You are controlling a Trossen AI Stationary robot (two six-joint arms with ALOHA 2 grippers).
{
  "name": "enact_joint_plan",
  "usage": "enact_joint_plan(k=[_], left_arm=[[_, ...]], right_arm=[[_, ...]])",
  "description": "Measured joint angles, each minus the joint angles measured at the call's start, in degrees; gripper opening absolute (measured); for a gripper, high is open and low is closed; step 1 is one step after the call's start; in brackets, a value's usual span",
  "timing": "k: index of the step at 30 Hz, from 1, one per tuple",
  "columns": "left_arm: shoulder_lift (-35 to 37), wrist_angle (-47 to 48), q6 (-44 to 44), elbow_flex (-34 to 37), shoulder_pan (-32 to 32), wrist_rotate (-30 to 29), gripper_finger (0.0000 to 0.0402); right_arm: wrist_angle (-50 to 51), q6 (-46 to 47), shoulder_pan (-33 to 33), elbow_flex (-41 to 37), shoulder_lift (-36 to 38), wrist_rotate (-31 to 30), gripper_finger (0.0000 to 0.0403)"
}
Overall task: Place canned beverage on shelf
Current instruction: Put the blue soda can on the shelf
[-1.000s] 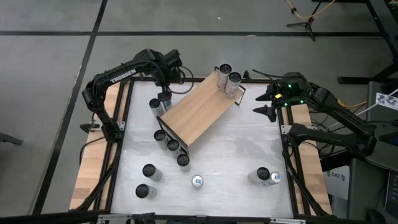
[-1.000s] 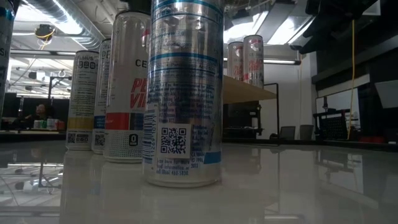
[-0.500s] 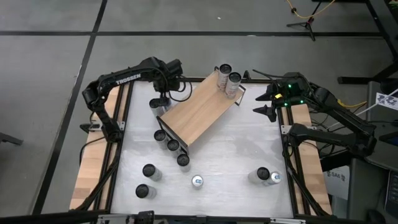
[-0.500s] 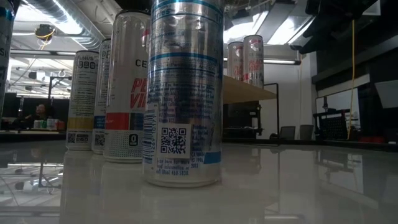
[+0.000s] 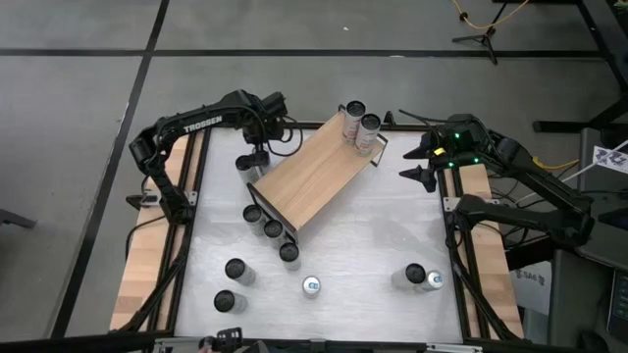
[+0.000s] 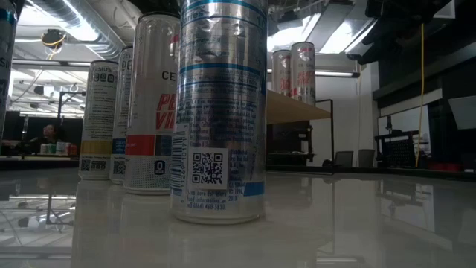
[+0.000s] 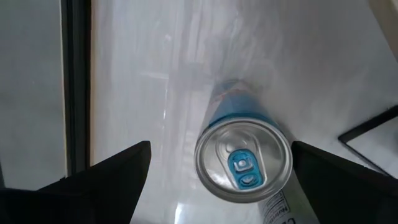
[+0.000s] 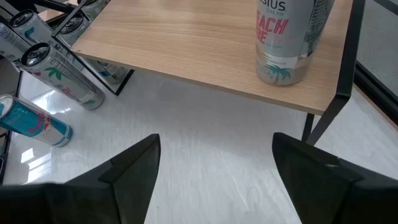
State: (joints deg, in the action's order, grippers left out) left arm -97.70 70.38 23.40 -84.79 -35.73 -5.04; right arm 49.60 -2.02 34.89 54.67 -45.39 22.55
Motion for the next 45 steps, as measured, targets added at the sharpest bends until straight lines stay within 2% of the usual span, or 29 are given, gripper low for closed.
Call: enact_joint_plan(k=[37, 45], left_arm=[[-0.6, 0.2, -3.7, 0.0, 0.0, 0.2, 0.0379], [-0.6, -2.6, -3.5, 5.6, -0.2, 0.2, 0.0379]], right_arm=[[0.0, 0.0, 0.0, 0.0, 0.0, 0.0, 0.0305], [0.0, 0.0, 0.0, 0.0, 0.0, 0.0, 0.0305]])
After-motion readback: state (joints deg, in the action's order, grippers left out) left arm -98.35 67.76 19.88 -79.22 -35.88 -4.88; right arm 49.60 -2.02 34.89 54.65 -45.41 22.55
